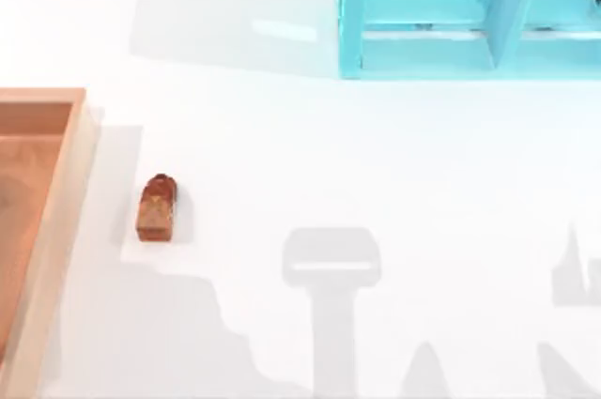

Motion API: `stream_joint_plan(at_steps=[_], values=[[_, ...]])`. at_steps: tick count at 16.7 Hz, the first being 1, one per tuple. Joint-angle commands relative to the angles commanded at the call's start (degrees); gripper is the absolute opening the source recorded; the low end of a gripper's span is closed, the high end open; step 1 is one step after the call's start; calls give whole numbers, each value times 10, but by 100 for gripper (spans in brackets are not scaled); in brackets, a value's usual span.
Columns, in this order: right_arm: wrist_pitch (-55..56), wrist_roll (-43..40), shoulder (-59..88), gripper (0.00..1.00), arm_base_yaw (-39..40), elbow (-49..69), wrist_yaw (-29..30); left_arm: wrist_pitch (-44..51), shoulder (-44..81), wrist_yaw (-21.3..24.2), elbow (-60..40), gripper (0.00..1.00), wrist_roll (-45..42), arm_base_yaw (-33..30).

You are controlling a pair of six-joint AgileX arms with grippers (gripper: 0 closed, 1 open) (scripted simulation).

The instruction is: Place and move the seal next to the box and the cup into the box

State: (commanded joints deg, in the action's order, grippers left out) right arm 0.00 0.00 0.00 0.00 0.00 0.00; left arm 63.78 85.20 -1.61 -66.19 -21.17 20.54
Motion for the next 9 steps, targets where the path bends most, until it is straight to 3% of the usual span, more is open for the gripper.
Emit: stream_joint_plan(at_steps=[3,9], values=[[0,0,0,100,0,0,0,81,-10,-2,-53,100,-2,3],[0,0,0,100,0,0,0,179,-29,41,-58,100,-5,-1]])
